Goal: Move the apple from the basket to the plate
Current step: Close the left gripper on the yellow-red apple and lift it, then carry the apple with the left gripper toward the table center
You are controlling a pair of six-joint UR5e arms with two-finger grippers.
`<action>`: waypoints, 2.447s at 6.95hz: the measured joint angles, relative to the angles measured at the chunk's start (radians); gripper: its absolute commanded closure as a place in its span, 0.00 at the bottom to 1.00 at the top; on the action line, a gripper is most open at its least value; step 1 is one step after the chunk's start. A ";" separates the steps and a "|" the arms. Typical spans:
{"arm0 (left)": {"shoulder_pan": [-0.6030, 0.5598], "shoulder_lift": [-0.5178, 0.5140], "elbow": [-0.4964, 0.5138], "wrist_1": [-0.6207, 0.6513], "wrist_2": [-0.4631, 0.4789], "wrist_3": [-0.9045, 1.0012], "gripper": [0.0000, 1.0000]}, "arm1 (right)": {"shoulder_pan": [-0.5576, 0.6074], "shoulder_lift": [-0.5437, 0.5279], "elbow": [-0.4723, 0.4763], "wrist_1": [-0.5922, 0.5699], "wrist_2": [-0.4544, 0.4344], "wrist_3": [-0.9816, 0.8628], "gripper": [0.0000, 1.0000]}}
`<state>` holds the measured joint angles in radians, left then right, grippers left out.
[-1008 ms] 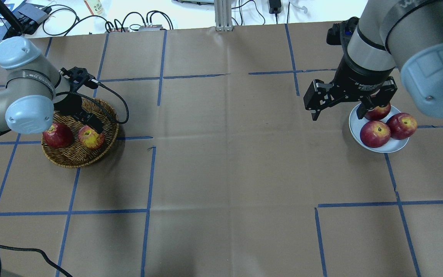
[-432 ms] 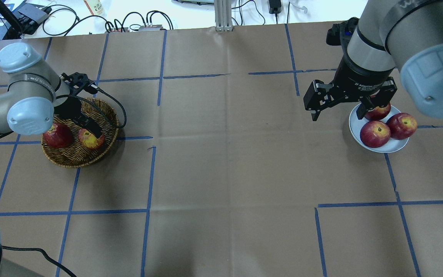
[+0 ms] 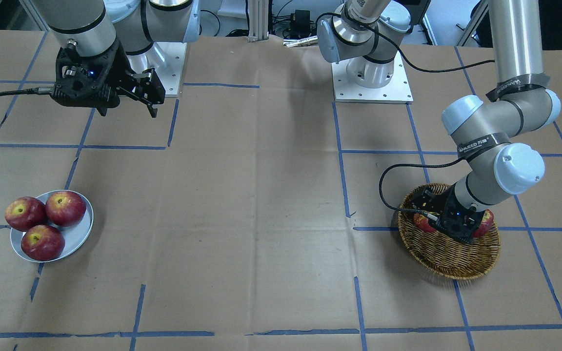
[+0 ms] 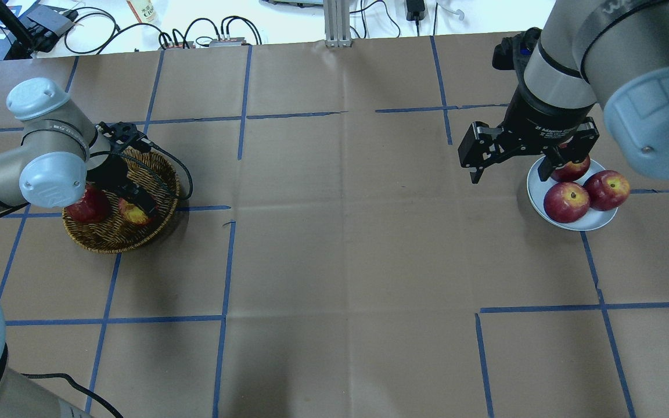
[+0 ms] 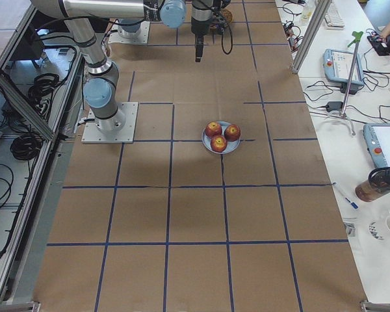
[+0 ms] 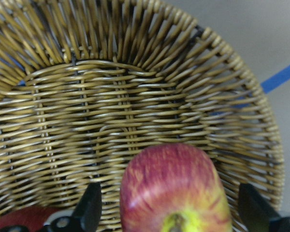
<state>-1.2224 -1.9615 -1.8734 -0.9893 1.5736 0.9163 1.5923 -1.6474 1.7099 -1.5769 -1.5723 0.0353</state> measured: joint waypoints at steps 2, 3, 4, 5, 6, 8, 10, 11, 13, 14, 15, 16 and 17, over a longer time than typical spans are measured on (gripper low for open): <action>-0.001 0.001 0.000 0.000 0.002 0.003 0.46 | 0.000 0.000 0.000 0.000 0.000 0.000 0.00; -0.003 0.012 0.003 -0.004 0.003 0.002 0.46 | 0.000 0.001 0.001 0.000 0.000 0.000 0.00; -0.010 0.039 0.006 -0.012 0.000 -0.012 0.46 | 0.000 0.001 0.001 0.000 0.000 0.000 0.00; -0.040 0.088 0.006 -0.028 -0.003 -0.065 0.46 | 0.000 0.001 0.001 0.000 0.000 0.000 0.00; -0.106 0.143 0.010 -0.054 -0.005 -0.160 0.46 | 0.000 0.001 0.001 -0.001 0.000 0.000 0.00; -0.282 0.177 0.061 -0.110 -0.011 -0.415 0.46 | 0.000 0.001 0.001 -0.001 0.000 0.000 0.00; -0.477 0.098 0.169 -0.131 -0.019 -0.677 0.46 | 0.000 0.002 0.002 -0.001 0.000 0.000 0.00; -0.556 0.035 0.231 -0.132 -0.021 -0.777 0.47 | 0.000 0.002 0.002 -0.002 0.000 0.000 0.00; -0.661 -0.103 0.327 -0.120 -0.022 -0.878 0.47 | 0.000 0.001 0.001 -0.002 0.000 0.000 0.00; -0.686 -0.141 0.338 -0.114 -0.022 -0.892 0.47 | 0.000 0.001 0.001 -0.002 0.000 0.000 0.00; -0.698 -0.160 0.330 -0.103 -0.022 -0.897 0.47 | 0.000 0.001 0.002 -0.002 0.000 0.000 0.00; -0.703 -0.172 0.323 -0.092 -0.023 -0.898 0.47 | 0.000 0.002 0.002 -0.002 0.000 0.000 0.00; -0.705 -0.184 0.320 -0.083 -0.023 -0.898 0.47 | 0.000 0.001 0.002 -0.002 0.000 0.000 0.00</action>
<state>-1.9275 -2.1455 -1.5532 -1.0726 1.5509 0.0181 1.5923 -1.6460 1.7119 -1.5785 -1.5723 0.0353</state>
